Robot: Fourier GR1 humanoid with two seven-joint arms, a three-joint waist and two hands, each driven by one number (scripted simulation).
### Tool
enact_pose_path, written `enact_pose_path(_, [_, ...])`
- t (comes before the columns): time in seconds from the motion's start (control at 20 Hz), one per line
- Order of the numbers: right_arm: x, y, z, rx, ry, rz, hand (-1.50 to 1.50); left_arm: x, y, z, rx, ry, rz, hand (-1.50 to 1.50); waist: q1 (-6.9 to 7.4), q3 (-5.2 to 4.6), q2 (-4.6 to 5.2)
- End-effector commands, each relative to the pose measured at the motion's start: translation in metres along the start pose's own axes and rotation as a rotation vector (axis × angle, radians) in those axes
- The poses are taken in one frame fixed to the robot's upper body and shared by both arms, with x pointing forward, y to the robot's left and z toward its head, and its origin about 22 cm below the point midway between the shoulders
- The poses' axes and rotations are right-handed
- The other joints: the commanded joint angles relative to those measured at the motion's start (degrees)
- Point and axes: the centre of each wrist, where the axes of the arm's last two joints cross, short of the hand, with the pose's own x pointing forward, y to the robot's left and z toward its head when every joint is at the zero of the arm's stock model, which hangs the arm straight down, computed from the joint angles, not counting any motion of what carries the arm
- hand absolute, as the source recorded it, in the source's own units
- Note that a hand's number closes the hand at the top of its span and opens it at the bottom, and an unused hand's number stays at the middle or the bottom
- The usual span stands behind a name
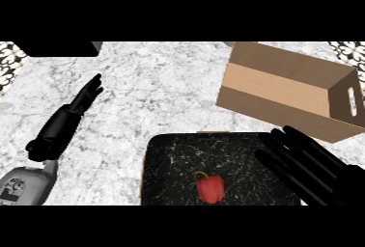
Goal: Pick the bell pepper from the tray and place it in the cardboard box
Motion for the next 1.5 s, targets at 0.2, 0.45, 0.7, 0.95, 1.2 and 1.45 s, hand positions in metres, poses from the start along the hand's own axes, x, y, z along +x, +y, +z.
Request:
enact_pose_path(0.2, [0.05, 0.006, 0.003, 0.227, 0.088, 0.249, -1.5, 0.008, 0.003, -0.009, -0.002, -0.021, -0.013, 0.0, 1.26, -0.16, -0.15])
enact_pose_path(0.45, [0.068, 0.01, -0.008, 0.267, 0.159, 0.36, -1.5, 0.007, 0.005, -0.008, -0.023, -0.02, 0.001, 0.0, 1.04, -0.12, -0.24])
enact_pose_path(0.7, [0.098, 0.039, -0.019, 0.351, 0.222, 0.368, -1.5, -0.001, -0.004, -0.013, -0.015, -0.003, -0.003, 0.0, 0.19, -0.02, -0.13])
enact_pose_path(0.95, [0.124, 0.075, -0.04, 0.365, 0.249, 0.368, -1.5, 0.006, -0.009, -0.011, -0.023, 0.005, 0.003, 0.0, 0.47, 0.14, -0.07])
enact_pose_path(1.2, [0.135, 0.104, -0.056, 0.374, 0.301, 0.421, -1.5, -0.009, 0.005, -0.002, -0.008, -0.005, 0.009, 0.0, 0.45, 0.14, 0.13])
enact_pose_path(1.45, [0.135, 0.111, -0.063, 0.35, 0.327, 0.452, -1.5, 0.006, 0.003, -0.008, -0.012, 0.005, 0.011, 0.0, 0.61, 0.2, 0.13])
